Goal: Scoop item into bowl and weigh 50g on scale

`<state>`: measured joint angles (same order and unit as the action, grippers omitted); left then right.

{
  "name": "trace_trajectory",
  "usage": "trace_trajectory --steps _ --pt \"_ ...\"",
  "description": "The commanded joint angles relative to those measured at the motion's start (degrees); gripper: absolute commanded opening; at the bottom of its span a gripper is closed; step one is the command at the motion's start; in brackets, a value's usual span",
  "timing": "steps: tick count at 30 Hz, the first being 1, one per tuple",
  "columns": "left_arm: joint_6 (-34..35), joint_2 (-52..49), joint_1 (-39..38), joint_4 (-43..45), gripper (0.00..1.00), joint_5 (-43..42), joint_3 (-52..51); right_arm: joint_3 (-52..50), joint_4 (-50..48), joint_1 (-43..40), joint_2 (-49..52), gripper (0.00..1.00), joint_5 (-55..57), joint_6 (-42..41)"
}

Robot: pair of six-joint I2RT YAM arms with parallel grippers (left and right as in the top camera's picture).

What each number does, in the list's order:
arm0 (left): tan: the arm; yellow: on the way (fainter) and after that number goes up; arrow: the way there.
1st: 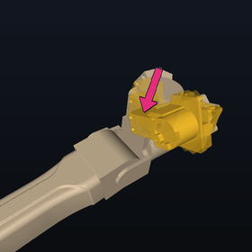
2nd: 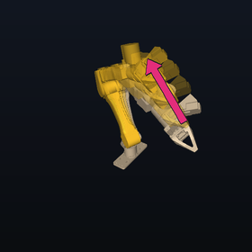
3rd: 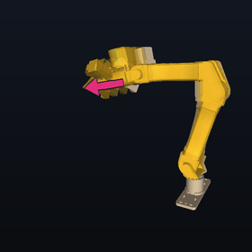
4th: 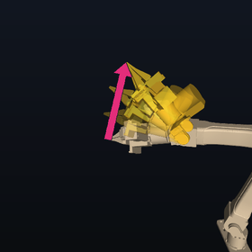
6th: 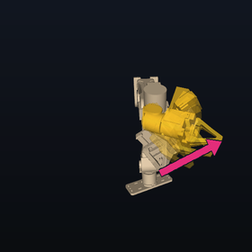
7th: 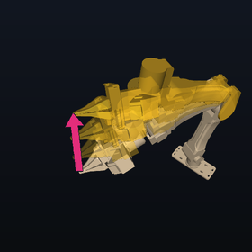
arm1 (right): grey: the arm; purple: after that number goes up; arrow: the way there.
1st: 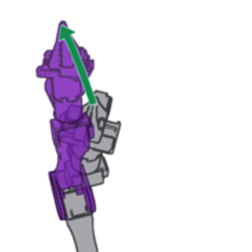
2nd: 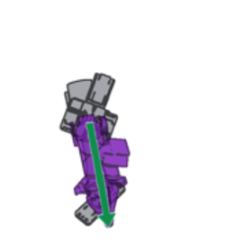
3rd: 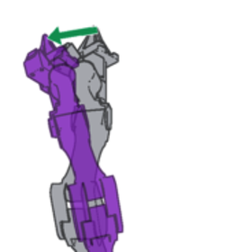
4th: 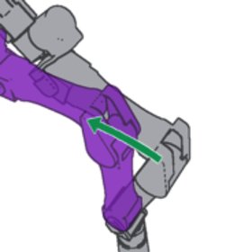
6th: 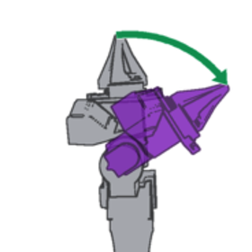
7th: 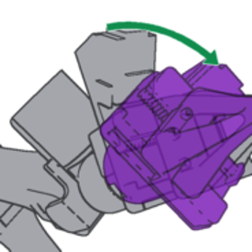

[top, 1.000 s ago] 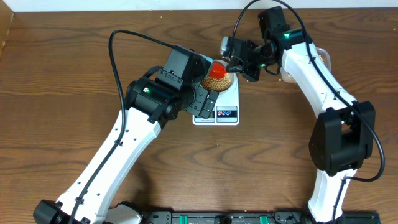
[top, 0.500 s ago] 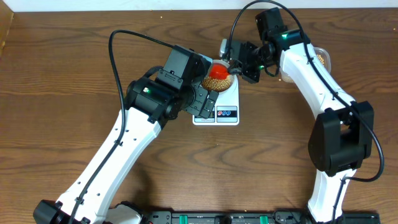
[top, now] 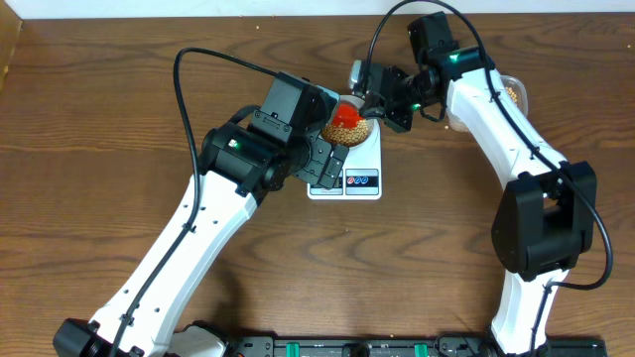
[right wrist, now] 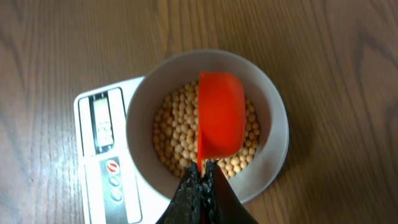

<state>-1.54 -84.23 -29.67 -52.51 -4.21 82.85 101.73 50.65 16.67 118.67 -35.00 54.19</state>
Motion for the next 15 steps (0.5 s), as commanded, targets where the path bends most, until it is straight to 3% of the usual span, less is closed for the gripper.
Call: trace_trajectory --steps 1,12,15 --pt "-0.59 -0.39 0.13 -0.17 0.98 -0.09 -0.57 0.26 -0.11 -1.64 1.01 0.01 -7.72 -2.19" --pt "-0.59 -0.39 0.13 -0.17 0.98 -0.09 -0.57 0.26 -0.17 -2.71 1.01 0.01 -10.32 -3.39" --pt "-0.59 -0.39 0.13 -0.17 0.98 -0.09 -0.57 0.26 -0.17 -2.36 1.03 0.01 -5.92 -3.37"
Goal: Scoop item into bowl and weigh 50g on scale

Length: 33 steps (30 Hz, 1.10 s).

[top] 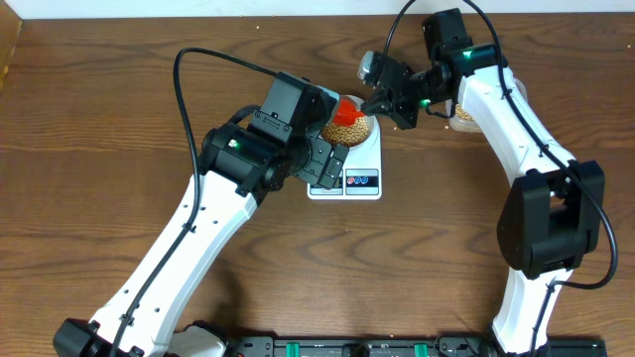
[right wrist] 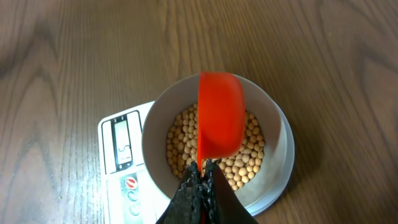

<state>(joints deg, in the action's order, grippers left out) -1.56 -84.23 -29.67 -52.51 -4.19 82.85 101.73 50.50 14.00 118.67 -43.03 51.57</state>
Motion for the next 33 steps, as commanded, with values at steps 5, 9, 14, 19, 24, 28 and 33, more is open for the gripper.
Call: trace_trajectory --steps 5,9,14,19,24,28,33 --pt "-0.57 -0.39 0.13 -0.17 0.98 -0.11 -0.57 0.24 -0.17 1.46 1.29 0.01 7.37 -0.70" --pt "-0.57 -0.39 0.13 -0.17 0.98 -0.11 -0.57 0.24 -0.15 1.99 1.68 0.01 7.34 -0.72" --pt "-0.57 -0.39 0.13 -0.17 0.98 -0.11 -0.57 0.24 -0.15 2.01 1.68 0.01 7.37 -0.72" --pt "-0.57 -0.39 0.13 -0.17 0.98 -0.11 -0.57 0.24 -0.09 2.03 1.68 0.01 7.34 -0.74" --pt "-0.57 -0.39 0.13 -0.17 0.98 -0.11 -0.57 0.20 0.70 2.21 1.70 0.01 7.32 -0.74" --pt "-0.57 -0.39 0.13 -0.17 0.98 -0.11 -0.57 0.20 1.62 2.23 1.70 0.01 7.30 -0.74" --pt "-0.57 -0.39 0.13 -0.17 0.98 -0.11 -0.57 0.20 2.05 2.29 1.73 0.01 5.84 -0.76"
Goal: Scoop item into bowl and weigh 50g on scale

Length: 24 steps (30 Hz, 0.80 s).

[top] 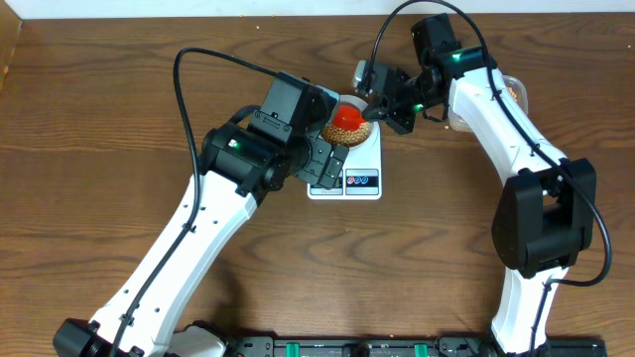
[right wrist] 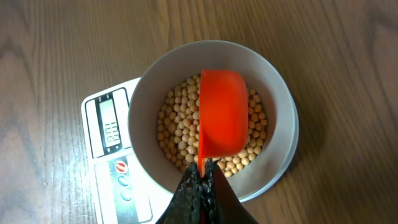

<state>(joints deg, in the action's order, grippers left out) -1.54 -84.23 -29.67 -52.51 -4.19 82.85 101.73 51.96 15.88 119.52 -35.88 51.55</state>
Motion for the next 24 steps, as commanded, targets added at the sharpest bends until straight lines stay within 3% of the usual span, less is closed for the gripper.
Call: trace_trajectory --steps 1,24 --pt "-0.59 -0.39 0.13 -0.17 0.98 -0.11 -0.57 0.20 0.79 0.50 0.85 0.01 -1.46 -0.72" --pt "-0.59 -0.39 0.13 -0.17 0.98 -0.11 -0.57 0.22 0.98 0.79 0.85 0.01 -6.32 -0.74"
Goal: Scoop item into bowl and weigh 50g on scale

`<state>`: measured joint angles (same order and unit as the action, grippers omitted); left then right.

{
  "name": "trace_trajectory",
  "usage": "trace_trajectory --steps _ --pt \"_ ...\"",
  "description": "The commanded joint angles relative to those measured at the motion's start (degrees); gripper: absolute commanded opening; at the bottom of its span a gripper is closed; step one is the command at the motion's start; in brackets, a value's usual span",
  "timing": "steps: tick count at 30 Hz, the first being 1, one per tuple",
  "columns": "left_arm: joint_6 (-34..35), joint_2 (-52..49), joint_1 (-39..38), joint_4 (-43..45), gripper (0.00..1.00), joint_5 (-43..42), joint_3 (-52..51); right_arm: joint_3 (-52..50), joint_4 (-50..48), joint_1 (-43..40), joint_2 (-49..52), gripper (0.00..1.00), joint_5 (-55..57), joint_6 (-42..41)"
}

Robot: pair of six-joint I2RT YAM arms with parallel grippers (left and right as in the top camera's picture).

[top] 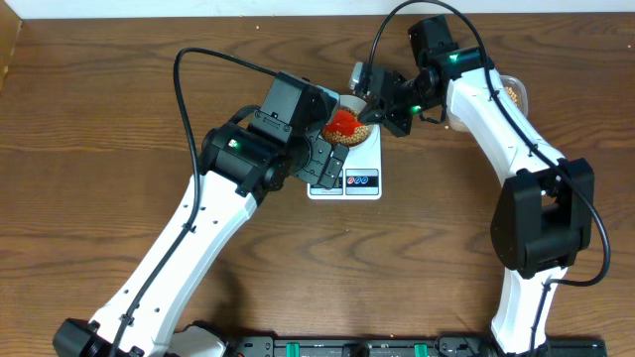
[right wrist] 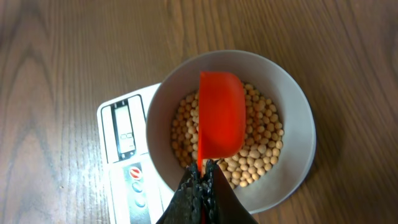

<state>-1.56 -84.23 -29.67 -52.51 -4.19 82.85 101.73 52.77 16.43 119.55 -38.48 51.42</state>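
Note:
A grey bowl (right wrist: 292, 106) half full of tan beans (right wrist: 261, 146) stands on a white scale (right wrist: 124, 180), whose display (right wrist: 126, 129) faces left. My right gripper (right wrist: 201, 169) is shut on the thin handle of an orange scoop (right wrist: 221, 118), which hangs over the beans with its rounded back toward the camera. In the overhead view the scoop (top: 343, 122) sits over the bowl on the scale (top: 347, 171). My left gripper is hidden under its arm (top: 283, 129) next to the bowl's left side; its jaws do not show.
A clear container of beans (top: 511, 91) stands at the far right behind my right arm. Brown wooden table (top: 89, 119) all around. The left arm's wrist crowds the scale's left edge.
The right gripper with the scoop has shifted slightly left over the bowl, so the bowl sits further right and lower in the wrist view. The left arm has not moved.
The scoop was held over the bean bowl on the scale, back side up. Then it was higher and farther back from the bowl. Then it was close over the beans again, and it stays there now. The left arm kept still throughout.

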Motion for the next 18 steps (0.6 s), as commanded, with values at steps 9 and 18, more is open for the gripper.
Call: trace_trajectory --steps 9,18 --pt "-0.57 -0.39 0.13 -0.17 0.98 -0.11 -0.57 0.22 0.44 -2.08 0.79 0.01 -10.43 -1.75" --pt "-0.57 -0.39 0.13 -0.17 0.98 -0.11 -0.57 0.22 0.63 -4.92 0.79 0.01 -16.90 -3.21"
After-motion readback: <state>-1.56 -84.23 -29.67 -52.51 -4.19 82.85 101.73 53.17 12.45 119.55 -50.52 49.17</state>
